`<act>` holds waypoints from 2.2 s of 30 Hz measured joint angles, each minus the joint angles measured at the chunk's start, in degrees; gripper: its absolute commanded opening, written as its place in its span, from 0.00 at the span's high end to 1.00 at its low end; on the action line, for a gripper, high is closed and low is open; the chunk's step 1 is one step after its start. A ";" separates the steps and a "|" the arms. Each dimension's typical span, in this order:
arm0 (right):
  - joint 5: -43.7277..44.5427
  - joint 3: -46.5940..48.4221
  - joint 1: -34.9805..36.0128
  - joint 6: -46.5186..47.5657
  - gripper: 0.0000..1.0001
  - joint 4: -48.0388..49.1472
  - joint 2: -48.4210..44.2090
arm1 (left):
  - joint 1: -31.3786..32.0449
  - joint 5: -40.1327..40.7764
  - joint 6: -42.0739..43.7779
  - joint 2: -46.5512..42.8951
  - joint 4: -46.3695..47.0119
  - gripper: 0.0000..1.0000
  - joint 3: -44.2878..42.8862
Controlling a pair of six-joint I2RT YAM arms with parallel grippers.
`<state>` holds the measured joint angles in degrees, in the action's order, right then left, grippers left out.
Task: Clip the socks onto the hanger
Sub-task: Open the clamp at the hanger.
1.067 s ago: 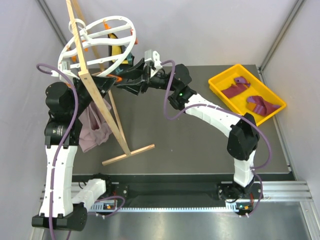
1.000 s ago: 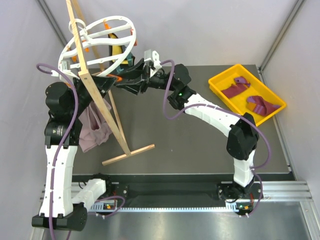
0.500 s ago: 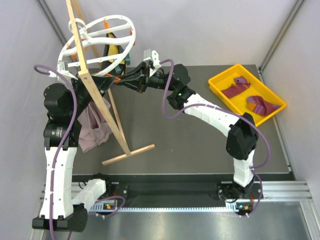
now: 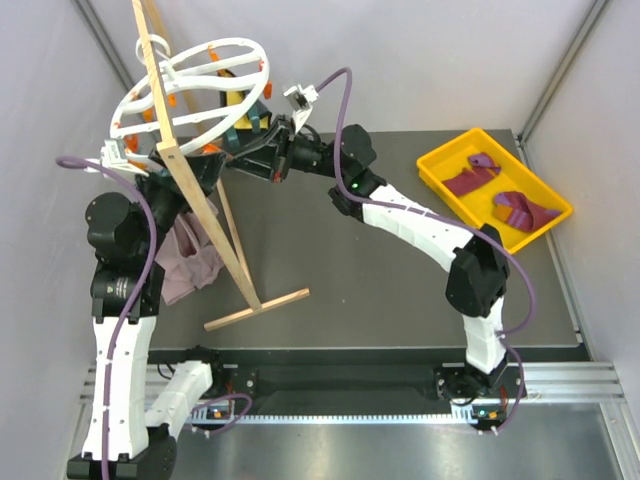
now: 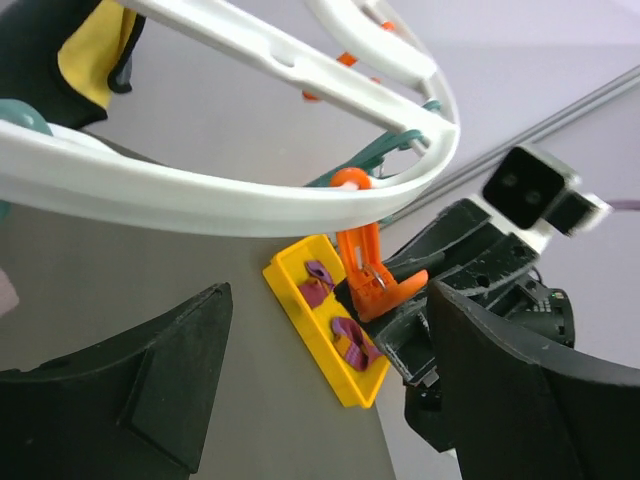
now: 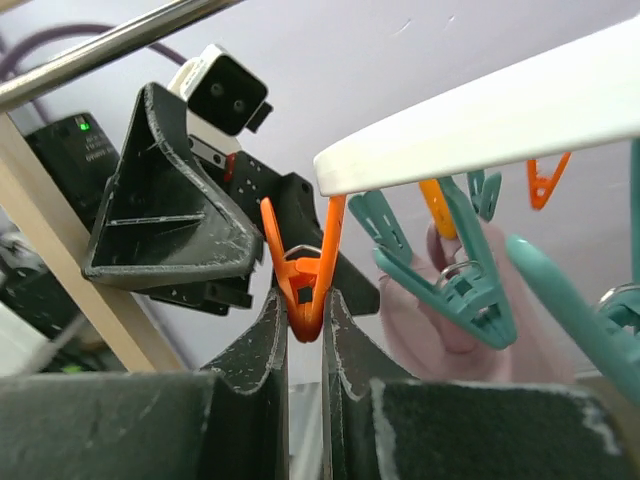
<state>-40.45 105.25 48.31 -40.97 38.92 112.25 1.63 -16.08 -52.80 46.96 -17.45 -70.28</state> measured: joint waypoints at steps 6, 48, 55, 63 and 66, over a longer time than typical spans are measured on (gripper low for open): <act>-0.22 0.20 -0.07 -18.86 1.00 5.66 3.87 | 0.00 0.96 0.70 -1.44 5.22 0.21 1.42; 1.79 -1.79 -0.22 -43.67 0.98 18.58 5.68 | 0.04 -2.16 -7.04 1.36 18.21 0.95 4.44; 1.86 -1.77 -0.20 -44.37 0.45 18.56 6.54 | 0.04 -0.94 -4.90 1.84 13.92 1.00 3.10; 2.25 -4.68 -0.59 -38.95 0.00 14.82 4.76 | 0.07 -0.48 -3.28 2.23 9.44 1.00 0.90; 2.40 -10.01 -1.33 -32.98 0.00 7.34 0.57 | 0.07 -0.28 -2.75 2.23 8.76 1.00 0.48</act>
<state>-38.04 95.24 46.98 -73.95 46.26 112.81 1.69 -16.36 -55.55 49.19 -8.69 -69.80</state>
